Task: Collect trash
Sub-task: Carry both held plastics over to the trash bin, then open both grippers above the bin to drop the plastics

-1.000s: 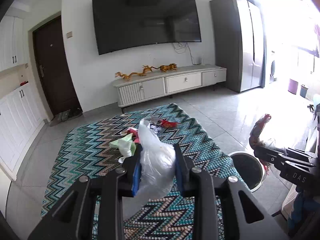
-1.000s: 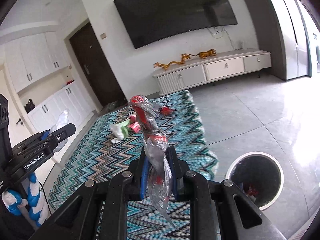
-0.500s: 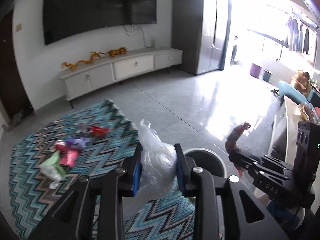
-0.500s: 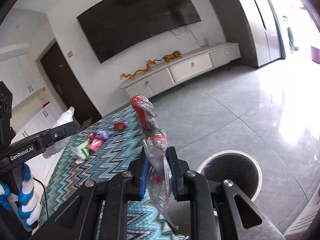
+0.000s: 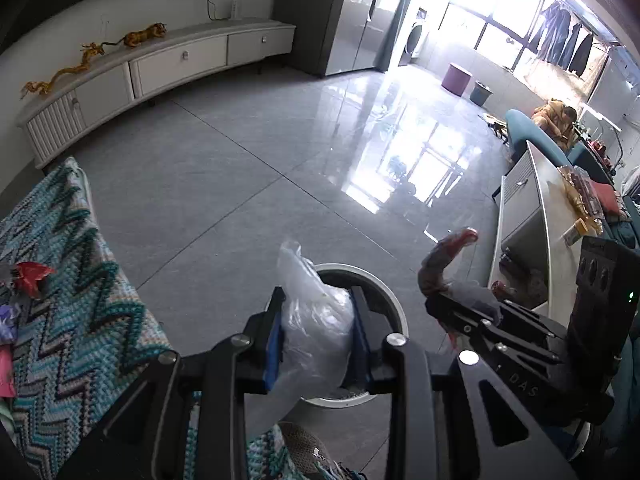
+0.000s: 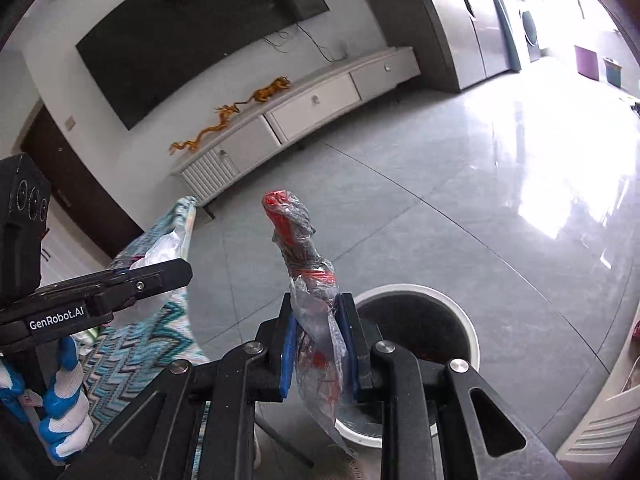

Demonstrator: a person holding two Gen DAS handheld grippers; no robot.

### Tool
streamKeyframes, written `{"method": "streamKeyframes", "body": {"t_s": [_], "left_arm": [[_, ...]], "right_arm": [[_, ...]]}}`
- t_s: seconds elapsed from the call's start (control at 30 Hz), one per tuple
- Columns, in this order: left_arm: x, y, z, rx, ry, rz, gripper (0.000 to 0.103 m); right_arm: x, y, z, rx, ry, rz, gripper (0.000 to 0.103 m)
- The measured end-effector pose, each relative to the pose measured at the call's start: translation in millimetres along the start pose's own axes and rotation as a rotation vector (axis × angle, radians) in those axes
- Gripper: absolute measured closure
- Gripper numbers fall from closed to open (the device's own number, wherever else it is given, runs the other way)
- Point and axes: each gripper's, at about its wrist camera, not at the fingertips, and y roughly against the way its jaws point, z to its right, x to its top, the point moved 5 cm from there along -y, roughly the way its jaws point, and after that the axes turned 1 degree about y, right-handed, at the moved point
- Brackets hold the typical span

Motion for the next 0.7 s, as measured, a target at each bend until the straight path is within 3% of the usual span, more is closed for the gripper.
{"method": "streamKeyframes", "body": {"t_s": [0.13,0.2,0.27,0.47,0.7], "left_arm": [[3.3,-22.5,7.6,-0.079,0.016,-0.046,0.072],[4.5,-30.5,12.2,-0.101,0.015,-0.060,0.064],[9.3,-34.3,13.0,-0.109,0.014,-0.058,0.048],[13.5,-35.4,15.4,-0.089,0.019,-0.051,0.047],[10.1,-6.7,11.3,-0.012,0.030,0.007,0.047]], "right_arm": [[-4.1,-17.4,15.9,-0.038,-0.022,-0.039,0.081],[-4.8,-23.4,23.5,-0.056,-0.037,-0.048,0.071],[-6.6,-26.2,31.9,-0.081,-0.047,-0.051,0.061],[-8.1,-19.5,44.9,-0.113,-0.084,-0.043,0.057],[-4.6,-3.7,28.4,-0.096,-0.074,-0.013,0.055]]}}
